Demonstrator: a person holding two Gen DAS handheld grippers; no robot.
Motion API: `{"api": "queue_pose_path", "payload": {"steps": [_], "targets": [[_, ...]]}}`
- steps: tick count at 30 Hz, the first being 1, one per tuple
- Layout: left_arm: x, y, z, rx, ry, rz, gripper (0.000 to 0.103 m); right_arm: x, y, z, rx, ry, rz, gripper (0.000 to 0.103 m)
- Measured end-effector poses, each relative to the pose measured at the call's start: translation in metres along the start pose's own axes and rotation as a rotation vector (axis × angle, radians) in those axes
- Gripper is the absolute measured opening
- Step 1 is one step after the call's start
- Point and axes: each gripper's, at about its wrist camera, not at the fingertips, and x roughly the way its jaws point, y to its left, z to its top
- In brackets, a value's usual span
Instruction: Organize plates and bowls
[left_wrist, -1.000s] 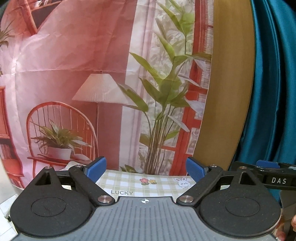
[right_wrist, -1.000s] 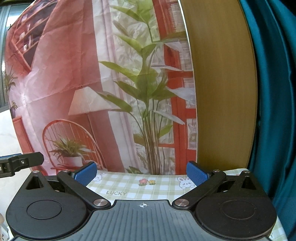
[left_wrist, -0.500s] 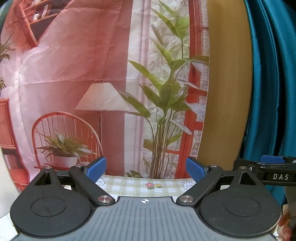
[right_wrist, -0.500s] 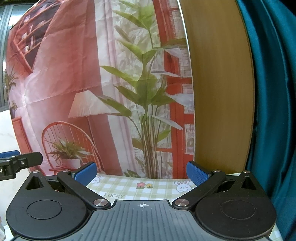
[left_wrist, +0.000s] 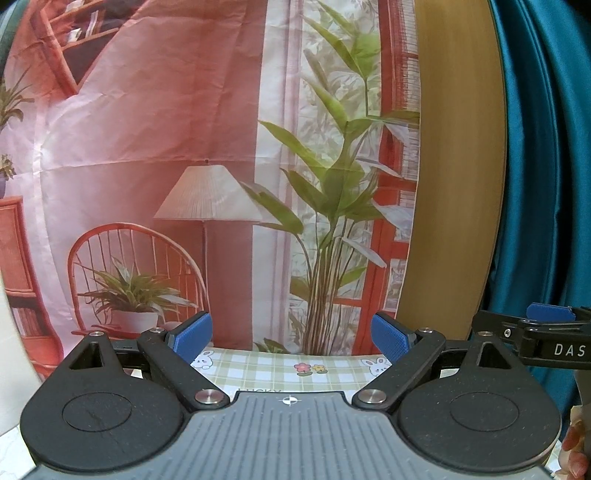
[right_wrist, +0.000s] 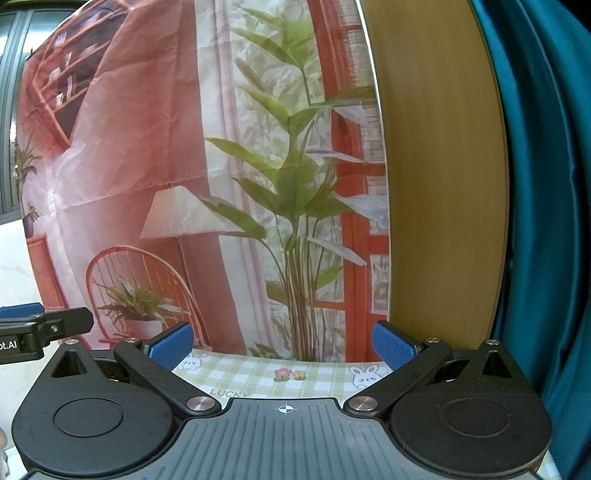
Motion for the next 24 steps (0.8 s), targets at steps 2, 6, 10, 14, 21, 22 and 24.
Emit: {"api": "queue_pose_path", "payload": {"steps": [2,6,10,14,21,22,24], "targets": [[0.0000,0.0000,0.0000,0.000,0.001,-0.001,0.094,0.0000,-0.0001,0.0002,0.000,0.000,0.001,0.103],[-0.0012,-0.0008,-0.0004,0.002,-0.001,0.000,0.094,-0.0007,0.0001,0.0001,-0.001,0.000,0.001,0.103],[-0.0010,-0.0004,-0.0005,0.001,0.001,0.007,0.094,-0.0005,0.0002,0.0000,-0.001,0.000,0.000,0.103],[-0.0011,0.0001,-0.0006,0.001,0.001,0.012,0.094,-0.0004,0.0002,-0.0001,0.000,0.000,0.000,0.103],[-0.0014,0.0026,0.0001,0.000,-0.003,0.021,0.094,-0.0004,0.0001,-0.0002,-0.001,0.000,0.000,0.103],[-0.0017,0.0030,0.0000,0.000,-0.004,0.021,0.094,-0.0006,0.0001,-0.0002,-0.001,-0.001,0.000,0.103],[-0.0020,0.0036,-0.0005,-0.001,-0.003,0.021,0.094,-0.0004,0.0002,-0.0003,0.000,0.000,0.000,0.103]]}}
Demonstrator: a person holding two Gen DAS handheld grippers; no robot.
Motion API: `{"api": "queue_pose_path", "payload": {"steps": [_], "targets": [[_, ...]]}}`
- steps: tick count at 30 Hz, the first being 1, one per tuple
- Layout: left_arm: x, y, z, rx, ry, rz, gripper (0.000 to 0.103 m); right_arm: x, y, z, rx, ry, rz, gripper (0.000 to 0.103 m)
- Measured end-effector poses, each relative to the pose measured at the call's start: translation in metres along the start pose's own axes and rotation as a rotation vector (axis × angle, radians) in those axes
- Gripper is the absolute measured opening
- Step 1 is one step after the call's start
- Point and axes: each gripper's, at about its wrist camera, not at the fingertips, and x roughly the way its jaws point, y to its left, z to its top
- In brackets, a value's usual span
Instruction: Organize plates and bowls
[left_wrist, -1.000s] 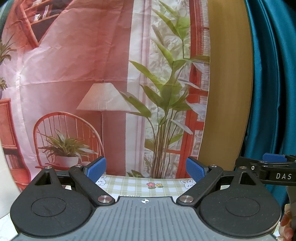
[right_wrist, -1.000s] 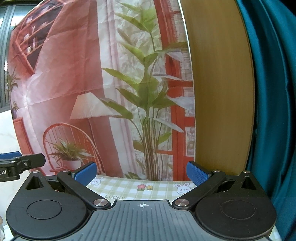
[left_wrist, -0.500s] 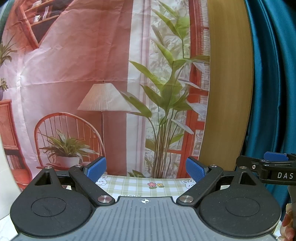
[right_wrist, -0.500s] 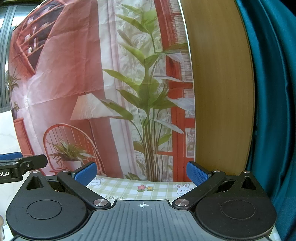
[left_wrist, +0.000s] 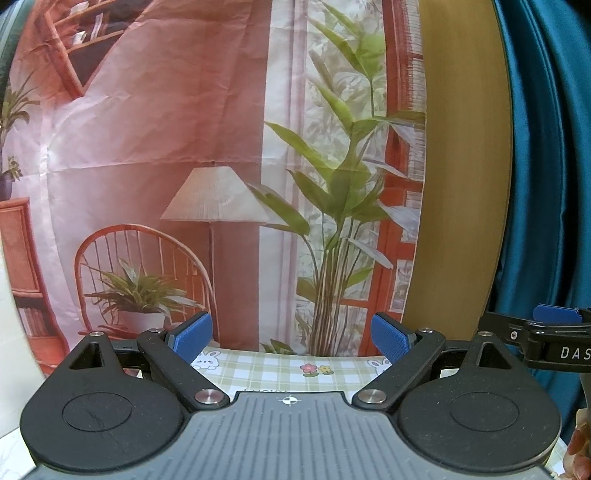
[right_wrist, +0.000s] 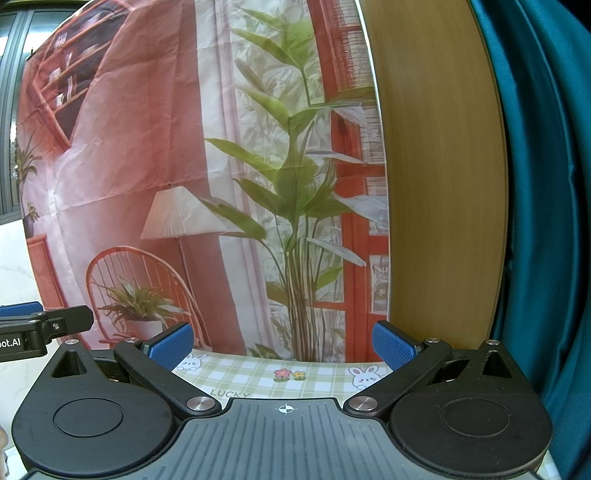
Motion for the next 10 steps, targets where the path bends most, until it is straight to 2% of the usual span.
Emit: {"api": "queue_pose_path", "payload": {"steps": [10], "targets": [[0.0001,-0.0008,0.0007,0.002,-0.001,0.006,0.094,-0.0013,0.0005,-0.0002,0.001,-0.001,-0.001,0.103]]}}
